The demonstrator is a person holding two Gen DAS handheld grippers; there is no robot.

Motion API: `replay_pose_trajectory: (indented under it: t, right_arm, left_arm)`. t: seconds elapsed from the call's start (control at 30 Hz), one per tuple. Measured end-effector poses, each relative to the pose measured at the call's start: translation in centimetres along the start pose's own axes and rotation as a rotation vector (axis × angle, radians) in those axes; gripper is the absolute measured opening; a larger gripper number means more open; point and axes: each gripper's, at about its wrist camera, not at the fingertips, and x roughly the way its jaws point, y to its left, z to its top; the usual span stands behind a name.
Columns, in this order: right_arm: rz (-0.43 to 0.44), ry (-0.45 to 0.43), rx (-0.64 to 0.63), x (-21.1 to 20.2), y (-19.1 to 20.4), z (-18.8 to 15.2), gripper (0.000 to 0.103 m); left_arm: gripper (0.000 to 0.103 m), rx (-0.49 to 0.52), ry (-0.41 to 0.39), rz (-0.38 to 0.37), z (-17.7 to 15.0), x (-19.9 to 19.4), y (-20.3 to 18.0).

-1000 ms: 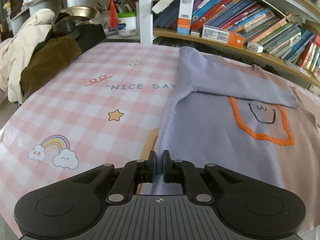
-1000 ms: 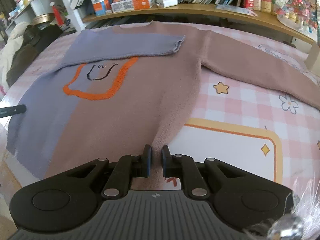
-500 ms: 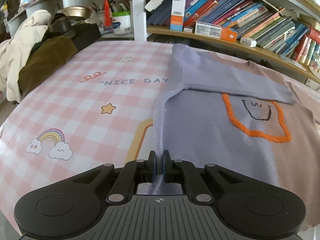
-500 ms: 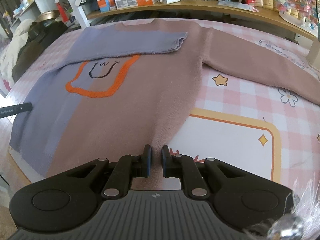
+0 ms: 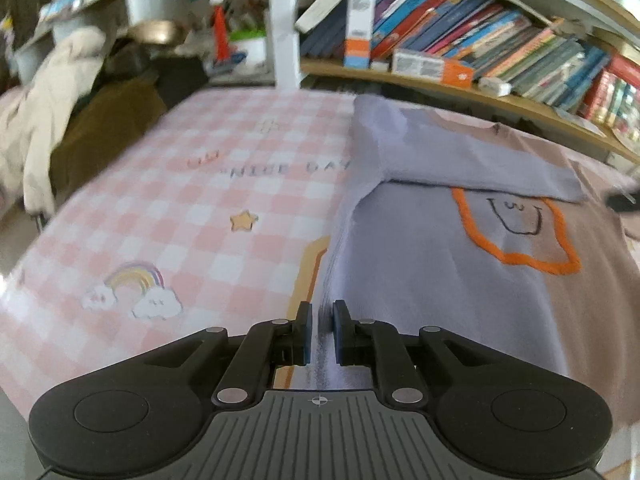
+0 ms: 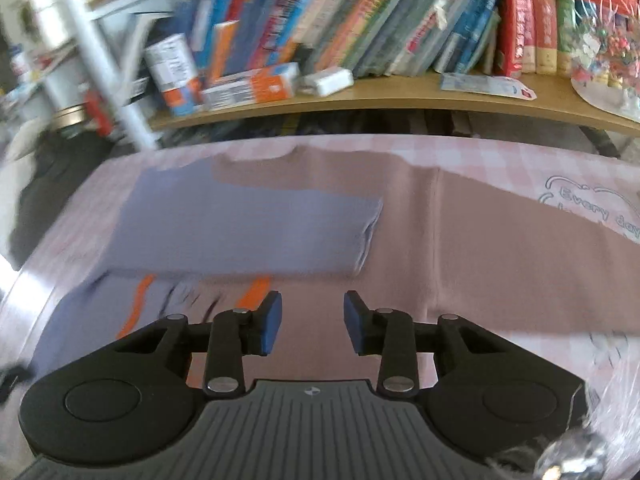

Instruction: Fold clothes

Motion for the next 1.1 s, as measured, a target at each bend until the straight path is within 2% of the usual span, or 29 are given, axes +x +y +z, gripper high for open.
replay_pose_trajectory:
  t: [0.13, 0.23, 0.33, 0.4, 0.43, 0.5, 0.57, 0.7, 0.83, 0.93, 1.1]
  right_arm:
    - [-0.108, 0.055, 0.091, 3.9, -0.4, 1.9, 0.031]
    - [-0.116, 0.058, 0.148, 5.0, -0.5, 1.9, 0.031]
    - [-0.139, 0.036, 0.182, 5.4, -0.6, 2.2, 0.024]
    - [-0.164, 0.029, 0.209, 5.8, -0.6, 2.5, 0.01]
    - [-0.169, 0.026, 0.214, 5.7, -0.4, 2.7, 0.007]
    - [-0.178, 0.022, 0.224, 5.5, 0.0, 3.0, 0.005]
    - [-0.143, -0.008, 0.211, 4.5, 1.8, 3.8, 0.005]
    - [0.03, -0.075, 0.111, 3.0, 9.5, 6.6, 0.005]
    - [0.222, -0.086, -0.022, 4.0, 19.9, 8.2, 0.005]
    - [0.339, -0.072, -0.089, 5.9, 27.6, 8.5, 0.005]
    - [0.443, -0.098, -0.2, 8.5, 39.1, 8.3, 0.004]
  left_arm:
    - [0.014, 0.062, -0.037, -0.003, -0.2, -0.9, 0.3]
    - [0.014, 0.071, -0.051, -0.037, -0.3, -1.1, 1.0]
    - [0.014, 0.075, -0.055, -0.066, -0.1, -0.9, 1.7]
    - [0.014, 0.086, -0.062, -0.096, 0.2, -0.8, 2.1]
    - [0.014, 0.103, -0.069, -0.118, 0.4, -0.9, 2.1]
    - [0.014, 0.15, -0.09, -0.165, 0.6, -1.0, 2.1]
    - [0.014, 0.178, -0.112, -0.193, 0.9, -0.9, 2.2]
    - [0.014, 0.17, -0.139, -0.217, 1.3, -0.8, 3.2]
    - [0.014, 0.146, -0.167, -0.198, 1.4, -1.5, 5.7]
    - [0.014, 0.116, -0.176, -0.154, 1.0, -2.5, 8.1]
    - [0.014, 0.06, -0.149, -0.048, -0.5, -4.2, 12.1]
